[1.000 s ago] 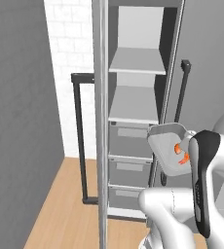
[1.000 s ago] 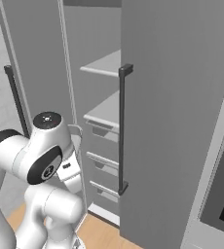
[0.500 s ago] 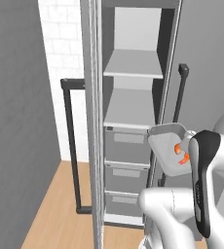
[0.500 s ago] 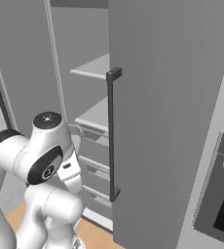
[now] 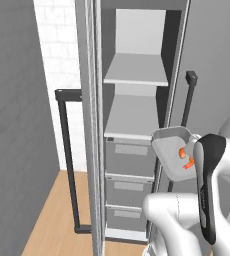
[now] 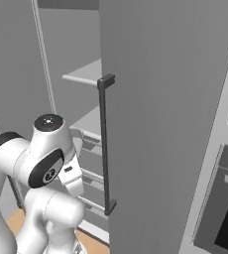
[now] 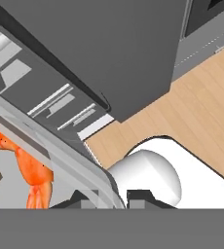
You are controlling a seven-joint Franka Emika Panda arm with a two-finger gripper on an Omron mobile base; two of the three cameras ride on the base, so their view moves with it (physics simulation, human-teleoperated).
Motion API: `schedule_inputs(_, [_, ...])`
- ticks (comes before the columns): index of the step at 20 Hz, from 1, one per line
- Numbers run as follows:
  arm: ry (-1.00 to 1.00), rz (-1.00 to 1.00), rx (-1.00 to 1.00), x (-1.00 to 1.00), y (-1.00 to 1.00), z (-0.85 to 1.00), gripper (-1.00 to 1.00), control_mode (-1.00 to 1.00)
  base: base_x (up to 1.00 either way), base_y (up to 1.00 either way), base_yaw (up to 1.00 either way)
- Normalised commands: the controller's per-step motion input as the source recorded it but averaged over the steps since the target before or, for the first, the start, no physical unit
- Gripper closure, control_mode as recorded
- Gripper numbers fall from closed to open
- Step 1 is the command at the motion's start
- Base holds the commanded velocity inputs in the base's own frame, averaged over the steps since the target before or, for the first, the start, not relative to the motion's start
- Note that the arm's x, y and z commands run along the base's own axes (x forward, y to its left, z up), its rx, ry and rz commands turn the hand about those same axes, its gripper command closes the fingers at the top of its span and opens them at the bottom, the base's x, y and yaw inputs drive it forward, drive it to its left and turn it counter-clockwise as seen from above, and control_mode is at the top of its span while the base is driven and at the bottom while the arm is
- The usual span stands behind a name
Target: Take the meat container that has the shrimp and place it on the second highest rack of the freezer. Then take the vegetable container that has the lime and eggplant and place it on the highest rack of the freezer.
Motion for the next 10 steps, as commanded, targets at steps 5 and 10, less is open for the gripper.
schedule_inputs(5, [0.0,0.0,0.0,0.0,0.0,0.0,1.0,1.0,0.58,0.0,0.0])
schedule_inputs(10, [0.0,0.0,0.0,0.0,0.0,0.0,1.0,1.0,0.01,0.0,0.0])
